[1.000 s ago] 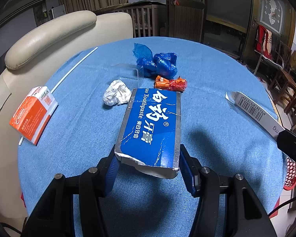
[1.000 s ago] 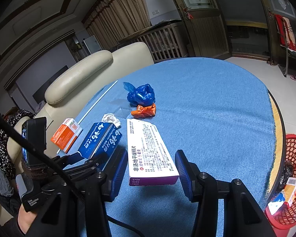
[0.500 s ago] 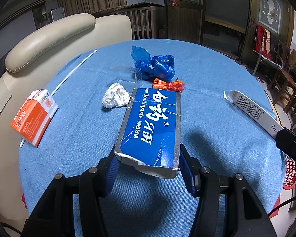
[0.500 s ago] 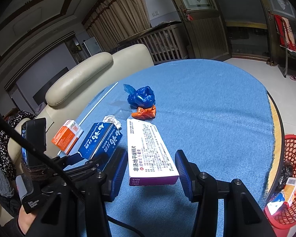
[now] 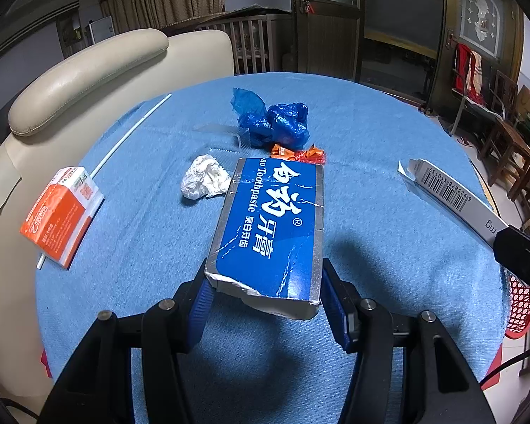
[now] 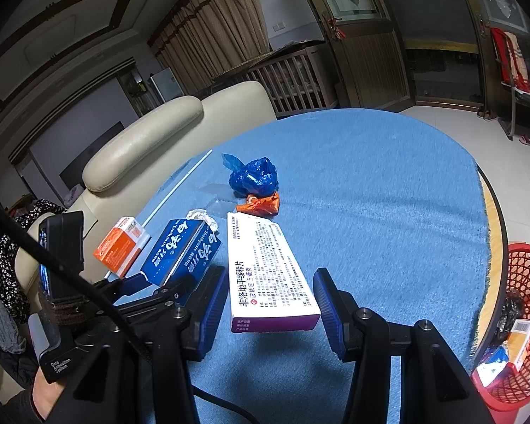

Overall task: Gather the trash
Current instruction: 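Hold the toothpaste box in the left gripper while the right gripper holds the leaflet, then carry both items over the wastebasket and open both grippers to drop them, then grasp the crumpled white foil with the left gripper while the right grasps the orange bag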

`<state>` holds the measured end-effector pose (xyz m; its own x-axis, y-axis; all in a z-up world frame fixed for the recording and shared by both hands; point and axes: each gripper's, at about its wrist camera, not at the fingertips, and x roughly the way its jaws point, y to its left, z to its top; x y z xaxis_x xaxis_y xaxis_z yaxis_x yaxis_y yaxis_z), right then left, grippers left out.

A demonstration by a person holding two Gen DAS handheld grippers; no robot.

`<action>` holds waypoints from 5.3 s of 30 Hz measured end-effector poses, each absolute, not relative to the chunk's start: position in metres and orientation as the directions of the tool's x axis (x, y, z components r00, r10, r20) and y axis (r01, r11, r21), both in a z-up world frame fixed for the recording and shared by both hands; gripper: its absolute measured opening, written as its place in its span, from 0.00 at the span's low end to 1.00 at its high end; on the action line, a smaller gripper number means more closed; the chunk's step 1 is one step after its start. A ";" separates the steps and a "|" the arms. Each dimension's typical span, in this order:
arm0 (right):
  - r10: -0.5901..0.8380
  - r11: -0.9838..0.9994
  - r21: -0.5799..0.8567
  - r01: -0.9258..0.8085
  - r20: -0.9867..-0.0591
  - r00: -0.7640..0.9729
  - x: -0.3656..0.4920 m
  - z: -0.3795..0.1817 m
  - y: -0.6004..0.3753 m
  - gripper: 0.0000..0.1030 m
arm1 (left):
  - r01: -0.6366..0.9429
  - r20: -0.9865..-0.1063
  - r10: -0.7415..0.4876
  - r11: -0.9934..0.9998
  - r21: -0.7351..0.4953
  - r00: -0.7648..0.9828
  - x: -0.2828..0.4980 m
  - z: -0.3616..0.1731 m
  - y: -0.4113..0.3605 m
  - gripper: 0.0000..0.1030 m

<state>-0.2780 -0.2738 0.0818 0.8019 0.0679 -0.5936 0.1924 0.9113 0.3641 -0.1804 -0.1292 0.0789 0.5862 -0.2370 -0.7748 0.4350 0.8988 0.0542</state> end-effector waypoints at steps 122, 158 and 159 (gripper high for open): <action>-0.506 0.377 0.446 0.812 -0.635 0.584 -0.540 0.059 -0.523 0.76 | 0.920 -0.857 -0.505 0.376 -0.112 0.102 -0.318 0.083 -0.415 0.78; -0.218 0.812 0.269 0.519 -0.685 0.695 -0.323 0.084 -0.352 0.76 | 0.334 -0.850 -0.237 0.939 -0.078 0.470 0.001 0.026 -0.118 0.34; -0.218 0.817 0.261 0.514 -0.685 0.695 -0.320 0.085 -0.350 0.76 | 0.339 -0.849 -0.243 0.937 -0.081 0.470 -0.001 0.027 -0.116 0.32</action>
